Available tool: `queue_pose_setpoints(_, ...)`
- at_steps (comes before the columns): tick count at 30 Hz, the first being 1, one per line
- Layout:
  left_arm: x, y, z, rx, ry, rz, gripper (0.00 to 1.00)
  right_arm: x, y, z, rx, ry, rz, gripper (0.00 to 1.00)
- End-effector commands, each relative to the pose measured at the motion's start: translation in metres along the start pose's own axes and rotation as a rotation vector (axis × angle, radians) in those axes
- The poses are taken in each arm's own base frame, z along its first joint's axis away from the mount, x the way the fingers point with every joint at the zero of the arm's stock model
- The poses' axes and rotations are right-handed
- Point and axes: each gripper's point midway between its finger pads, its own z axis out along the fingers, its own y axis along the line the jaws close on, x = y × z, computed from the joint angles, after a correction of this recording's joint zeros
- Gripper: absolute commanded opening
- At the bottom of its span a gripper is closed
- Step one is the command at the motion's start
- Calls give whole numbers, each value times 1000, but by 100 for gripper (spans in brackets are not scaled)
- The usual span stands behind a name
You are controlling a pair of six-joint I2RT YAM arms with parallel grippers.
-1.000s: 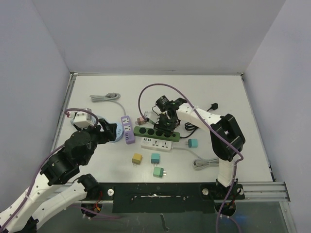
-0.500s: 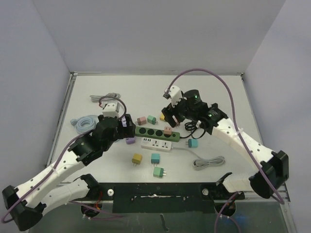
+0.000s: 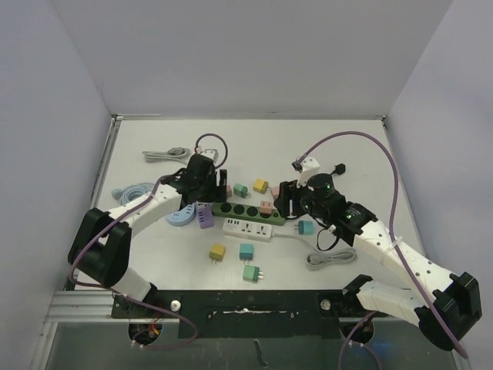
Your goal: Insert the plug
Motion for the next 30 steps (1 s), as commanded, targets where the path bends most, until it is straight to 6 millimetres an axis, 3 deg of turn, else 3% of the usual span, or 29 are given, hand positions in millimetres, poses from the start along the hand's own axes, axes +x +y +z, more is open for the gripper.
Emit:
queue_pose_setpoints(1,-44,-25,9,87,-38,179,71,-8,7,3,-18,-58,96,62)
queue_pose_setpoints(9,-53,-12,46,53,28,291,64,6,17,11,-67,-15,114,58)
queue_pose_setpoints(19,-23,-20,69,185,167,343,57,14,17,18,-66,5,109,56)
queue_pose_setpoints(25,-23,-12,81,164,177,326,39,17,16,24,-58,16,105,56)
queue_pose_setpoints(30,-41,-19,71,175,127,316,20,11,20,26,-74,3,111,55)
